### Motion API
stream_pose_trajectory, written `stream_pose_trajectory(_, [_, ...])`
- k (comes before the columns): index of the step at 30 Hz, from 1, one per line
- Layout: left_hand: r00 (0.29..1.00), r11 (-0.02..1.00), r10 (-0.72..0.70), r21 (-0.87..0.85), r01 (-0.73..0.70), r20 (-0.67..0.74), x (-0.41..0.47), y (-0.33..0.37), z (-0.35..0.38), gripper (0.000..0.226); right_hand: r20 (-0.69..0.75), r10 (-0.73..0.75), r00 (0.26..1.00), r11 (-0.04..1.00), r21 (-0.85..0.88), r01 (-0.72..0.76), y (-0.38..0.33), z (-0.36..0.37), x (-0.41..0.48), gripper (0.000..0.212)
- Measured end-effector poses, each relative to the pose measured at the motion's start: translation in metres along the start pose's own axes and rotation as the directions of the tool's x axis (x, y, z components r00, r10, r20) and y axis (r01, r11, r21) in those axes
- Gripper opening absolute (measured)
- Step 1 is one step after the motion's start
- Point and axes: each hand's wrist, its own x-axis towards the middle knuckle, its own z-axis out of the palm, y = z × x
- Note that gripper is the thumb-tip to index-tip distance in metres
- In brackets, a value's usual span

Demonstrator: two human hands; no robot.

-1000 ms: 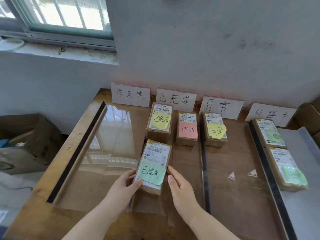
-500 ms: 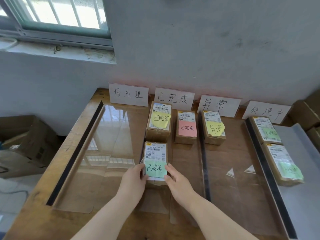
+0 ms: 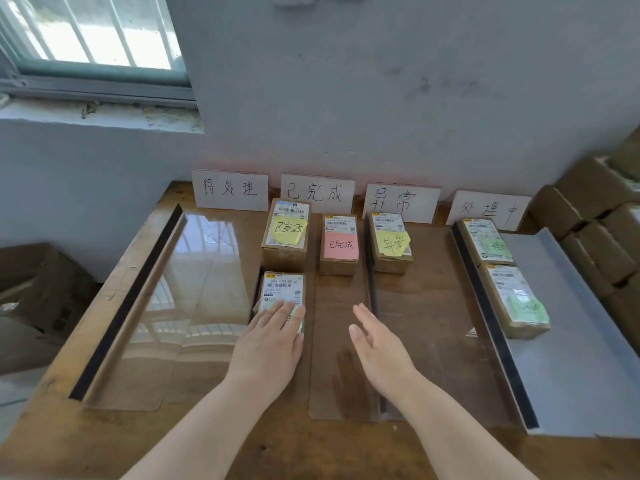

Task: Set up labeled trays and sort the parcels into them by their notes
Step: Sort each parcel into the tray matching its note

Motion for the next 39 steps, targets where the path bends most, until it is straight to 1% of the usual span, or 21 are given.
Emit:
stream_pose_trajectory(2, [0.999, 0.999, 0.050, 0.007, -0.050, -0.008, -0.005, 0.022, 0.003, 0.052, -0.011, -0.031, 0.999, 0.996, -0.085, 0.030, 0.010, -0.014, -0.016, 0.051])
stream_pose_trajectory(5, [0.992, 0.992, 0.122, 0.021, -0.122, -0.014, -0.016, 0.062, 0.011, 0.052, -0.011, -0.035, 0.999, 0.983, -0.180, 0.032, 0.029, -0.036, -0.046, 0.054])
stream_pose_trajectory(11, [0.964, 0.963, 0.263, 0.077, -0.259, -0.043, -0.063, 0.144, 0.022, 0.052, -0.076, -0.070, 0.995, 0.969, -0.241, 0.050, 0.074, -0.082, -0.130, 0.057])
stream_pose_trajectory(15, [0.951, 0.953, 0.301, 0.061, -0.297, -0.069, -0.105, 0.203, 0.029, 0.052, -0.120, -0.079, 0.990, 0.955, -0.295, 0.041, 0.114, -0.115, -0.197, 0.057])
stream_pose_trajectory(18, [0.934, 0.936, 0.349, 0.072, -0.343, -0.078, -0.130, 0.247, 0.033, 0.053, -0.175, -0.068, 0.982, 0.954, -0.300, 0.013, 0.141, -0.141, -0.243, 0.056])
stream_pose_trajectory(21, [0.921, 0.922, 0.385, 0.063, -0.382, -0.055, -0.147, 0.286, 0.033, 0.060, -0.239, -0.056, 0.969, 0.966, -0.259, -0.008, 0.162, -0.165, -0.279, 0.056])
stream_pose_trajectory(23, [0.906, 0.908, 0.417, 0.058, -0.414, -0.067, -0.150, 0.308, 0.030, 0.059, -0.271, -0.058, 0.961, 0.972, -0.233, -0.007, 0.171, -0.180, -0.293, 0.056])
stream_pose_trajectory(27, [0.891, 0.895, 0.447, 0.023, -0.446, -0.076, -0.139, 0.341, 0.021, 0.054, -0.321, -0.039, 0.946, 0.979, -0.201, -0.028, 0.182, -0.210, -0.299, 0.056])
stream_pose_trajectory(30, [0.896, 0.898, 0.440, 0.031, -0.439, -0.067, -0.114, 0.353, 0.024, 0.056, -0.342, -0.025, 0.939, 0.982, -0.183, -0.041, 0.190, -0.232, -0.289, 0.056])
stream_pose_trajectory(35, [0.906, 0.907, 0.420, 0.020, -0.420, -0.042, -0.060, 0.375, 0.031, 0.057, -0.365, 0.022, 0.931, 0.985, -0.151, -0.082, 0.205, -0.270, -0.261, 0.056])
stream_pose_trajectory(39, [0.891, 0.892, 0.452, -0.005, -0.452, -0.042, -0.004, 0.403, 0.031, 0.058, -0.419, 0.047, 0.907, 0.977, -0.171, -0.130, 0.216, -0.316, -0.237, 0.056])
